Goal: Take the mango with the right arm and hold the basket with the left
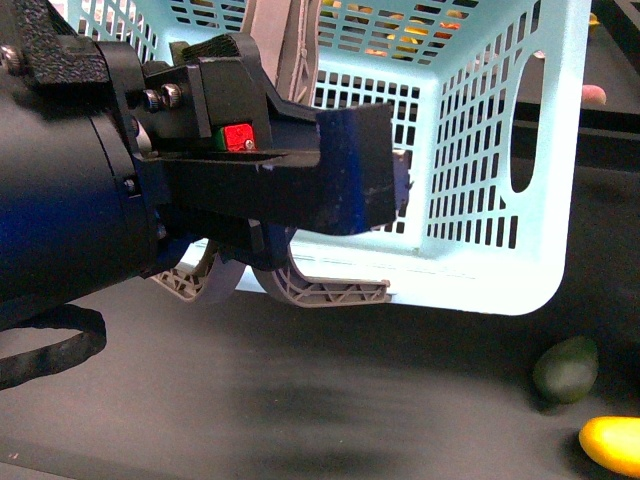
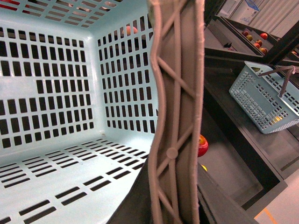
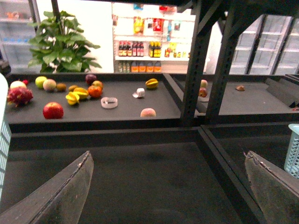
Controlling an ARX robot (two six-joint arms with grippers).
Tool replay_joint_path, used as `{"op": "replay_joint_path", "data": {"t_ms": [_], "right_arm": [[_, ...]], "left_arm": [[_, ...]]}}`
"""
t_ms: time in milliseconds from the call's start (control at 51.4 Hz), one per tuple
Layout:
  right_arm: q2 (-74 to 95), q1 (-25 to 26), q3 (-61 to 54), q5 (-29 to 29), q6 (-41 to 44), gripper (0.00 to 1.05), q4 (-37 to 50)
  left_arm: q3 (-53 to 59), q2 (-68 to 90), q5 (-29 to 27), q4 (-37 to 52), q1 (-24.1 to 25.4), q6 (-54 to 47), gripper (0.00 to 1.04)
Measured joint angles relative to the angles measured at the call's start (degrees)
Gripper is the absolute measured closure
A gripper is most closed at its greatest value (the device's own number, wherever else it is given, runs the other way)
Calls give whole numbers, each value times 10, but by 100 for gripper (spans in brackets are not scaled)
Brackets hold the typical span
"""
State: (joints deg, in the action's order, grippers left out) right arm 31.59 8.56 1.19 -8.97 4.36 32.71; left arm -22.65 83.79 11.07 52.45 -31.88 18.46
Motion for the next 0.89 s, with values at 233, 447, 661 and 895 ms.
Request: {"op": "replay_joint_path", "data": {"t_ms": [233, 447, 661, 895], "right_arm": [[299, 88, 79, 139, 64, 8, 115], [520, 109, 138, 196, 144, 8, 139], [685, 114, 195, 233, 234, 8, 99], [829, 109, 254, 252, 339, 8, 49]], "left_arm": [[0, 0, 0, 0, 0, 0, 96], [0, 0, 0, 0, 0, 0, 96], [0, 0, 0, 0, 0, 0, 96], [0, 0, 0, 0, 0, 0, 96]]}}
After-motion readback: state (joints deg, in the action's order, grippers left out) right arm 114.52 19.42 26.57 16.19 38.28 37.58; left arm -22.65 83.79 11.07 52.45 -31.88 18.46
